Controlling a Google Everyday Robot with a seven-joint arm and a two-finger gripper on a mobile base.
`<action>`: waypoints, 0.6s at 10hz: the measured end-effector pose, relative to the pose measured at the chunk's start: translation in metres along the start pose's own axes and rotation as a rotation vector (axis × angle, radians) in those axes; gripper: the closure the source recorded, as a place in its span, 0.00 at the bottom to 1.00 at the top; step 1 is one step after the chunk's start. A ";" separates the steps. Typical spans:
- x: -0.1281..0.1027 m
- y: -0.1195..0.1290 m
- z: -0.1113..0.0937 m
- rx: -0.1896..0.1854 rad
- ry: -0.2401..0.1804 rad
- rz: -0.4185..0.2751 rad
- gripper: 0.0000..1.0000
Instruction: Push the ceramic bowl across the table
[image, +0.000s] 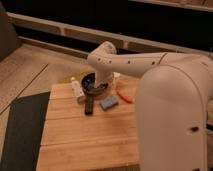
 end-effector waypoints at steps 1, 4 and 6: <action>0.005 0.002 0.025 -0.021 0.057 0.011 0.35; 0.011 0.001 0.040 -0.025 0.100 0.015 0.35; 0.012 0.002 0.040 -0.026 0.099 0.014 0.35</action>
